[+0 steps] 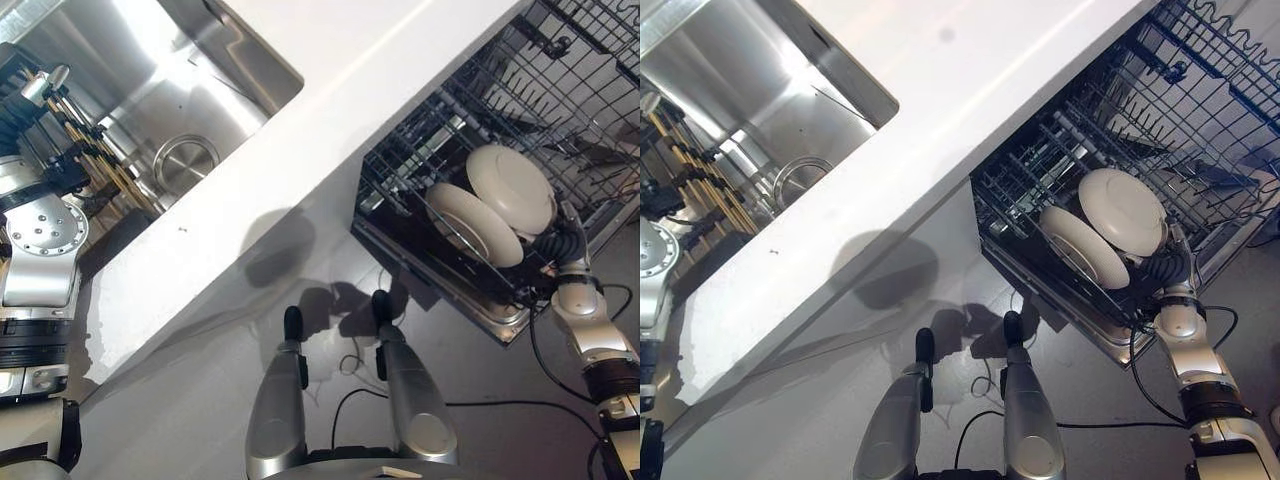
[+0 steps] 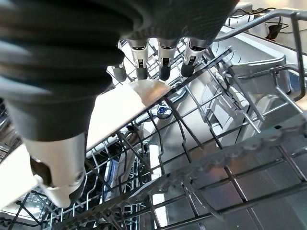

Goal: Pick up plates and place into dishwasher.

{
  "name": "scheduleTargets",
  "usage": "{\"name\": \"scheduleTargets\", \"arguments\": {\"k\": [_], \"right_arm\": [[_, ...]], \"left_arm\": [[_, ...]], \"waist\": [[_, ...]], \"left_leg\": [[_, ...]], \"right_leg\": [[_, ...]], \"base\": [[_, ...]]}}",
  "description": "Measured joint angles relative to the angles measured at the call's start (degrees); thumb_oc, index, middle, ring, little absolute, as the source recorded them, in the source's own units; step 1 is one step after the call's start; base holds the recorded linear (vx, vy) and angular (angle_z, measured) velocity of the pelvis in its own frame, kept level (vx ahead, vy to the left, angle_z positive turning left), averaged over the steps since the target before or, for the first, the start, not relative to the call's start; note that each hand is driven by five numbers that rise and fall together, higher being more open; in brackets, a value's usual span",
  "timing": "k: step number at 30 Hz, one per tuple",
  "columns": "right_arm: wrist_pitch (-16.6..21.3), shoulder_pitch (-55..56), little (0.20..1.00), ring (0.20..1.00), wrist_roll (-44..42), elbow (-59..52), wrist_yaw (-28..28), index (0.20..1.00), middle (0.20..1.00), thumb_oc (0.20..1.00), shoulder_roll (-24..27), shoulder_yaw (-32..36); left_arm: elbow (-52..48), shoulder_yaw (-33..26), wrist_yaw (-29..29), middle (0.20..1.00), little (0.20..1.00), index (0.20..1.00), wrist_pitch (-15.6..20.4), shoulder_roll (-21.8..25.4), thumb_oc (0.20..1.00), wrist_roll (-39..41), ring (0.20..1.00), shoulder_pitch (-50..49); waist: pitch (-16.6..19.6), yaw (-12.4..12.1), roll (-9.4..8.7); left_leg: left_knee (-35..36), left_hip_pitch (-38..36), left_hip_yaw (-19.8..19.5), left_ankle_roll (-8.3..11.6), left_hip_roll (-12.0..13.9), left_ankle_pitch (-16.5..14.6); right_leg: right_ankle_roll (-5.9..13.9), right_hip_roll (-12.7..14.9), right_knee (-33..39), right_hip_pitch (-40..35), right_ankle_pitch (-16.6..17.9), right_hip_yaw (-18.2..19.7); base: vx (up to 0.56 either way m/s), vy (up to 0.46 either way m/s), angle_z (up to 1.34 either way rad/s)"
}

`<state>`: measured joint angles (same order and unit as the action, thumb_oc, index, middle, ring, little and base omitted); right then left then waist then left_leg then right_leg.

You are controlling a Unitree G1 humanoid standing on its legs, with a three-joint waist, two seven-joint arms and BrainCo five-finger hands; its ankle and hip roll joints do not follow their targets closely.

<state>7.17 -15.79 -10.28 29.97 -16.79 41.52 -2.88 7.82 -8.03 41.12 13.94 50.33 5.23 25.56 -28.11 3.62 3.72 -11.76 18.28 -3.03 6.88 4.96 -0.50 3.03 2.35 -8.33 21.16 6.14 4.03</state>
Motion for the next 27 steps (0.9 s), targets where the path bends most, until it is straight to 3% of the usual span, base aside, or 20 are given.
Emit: {"name": "scheduleTargets", "arguments": {"k": [4, 10, 15, 19, 27], "right_arm": [[0.1, 0.2, 1.000, 1.000, 0.0, -0.9, -0.4, 1.000, 1.000, 1.000, 0.0, 0.3], [1.7, 2.7, 1.000, 1.000, -0.5, -9.4, -8.6, 1.000, 1.000, 1.000, -4.4, 6.1], [1.7, 4.4, 1.000, 1.000, 0.3, -13.9, -11.0, 1.000, 1.000, 1.000, -5.7, 9.2], [1.9, 4.9, 1.000, 1.000, 0.5, -13.9, -11.5, 1.000, 1.000, 1.000, -5.7, 12.0], [8.4, 7.1, 1.000, 1.000, -5.2, -14.5, -18.3, 1.000, 1.000, 1.000, -10.0, 15.1]], "left_arm": [[0.0, 0.0, -0.1, 1.000, 1.000, 1.000, 0.3, -0.1, 1.000, 0.0, 1.000, -0.3], [0.1, -2.9, 0.2, 1.000, 1.000, 1.000, 1.4, -1.9, 1.000, -0.2, 1.000, -4.0], [-0.1, -4.7, 1.7, 1.000, 1.000, 1.000, 3.1, -7.2, 1.000, -2.2, 1.000, -8.6], [-0.4, -4.8, 1.7, 1.000, 1.000, 1.000, 3.2, -9.6, 1.000, -2.2, 1.000, -11.6], [-0.8, -5.9, 2.6, 1.000, 1.000, 1.000, 5.0, -14.4, 1.000, -2.3, 1.000, -14.3]], "waist": [[0.0, 0.2, 0.07], [0.3, 0.5, 0.69], [2.1, 1.9, 3.50], [2.8, 2.3, 4.66], [3.1, 3.6, 7.10]], "left_leg": [[0.1, 0.0, 0.1, 0.00, 0.0, 0.0], [0.3, -0.3, 1.5, -0.33, -0.2, -0.3], [1.0, -0.9, 2.2, -0.95, -1.0, -0.5], [2.0, -1.7, 3.2, -1.15, -1.1, -0.4], [2.5, -2.7, 4.9, -1.41, -2.0, -0.4]], "right_leg": [[0.01, 0.0, 0.0, 0.1, 0.0, 0.1], [0.19, 0.0, -0.7, 1.2, 0.1, 1.7], [0.82, 0.9, -0.9, 1.3, -0.4, 2.4], [0.93, 0.8, -1.1, 1.7, -0.6, 3.3], [1.28, 1.2, -5.4, 3.8, -2.7, 5.1]], "base": [[0.00, 0.004, -0.02], [0.01, 0.107, -0.13], [0.03, 0.141, -0.04], [0.03, 0.088, -0.12], [0.02, 0.134, -0.09]]}}
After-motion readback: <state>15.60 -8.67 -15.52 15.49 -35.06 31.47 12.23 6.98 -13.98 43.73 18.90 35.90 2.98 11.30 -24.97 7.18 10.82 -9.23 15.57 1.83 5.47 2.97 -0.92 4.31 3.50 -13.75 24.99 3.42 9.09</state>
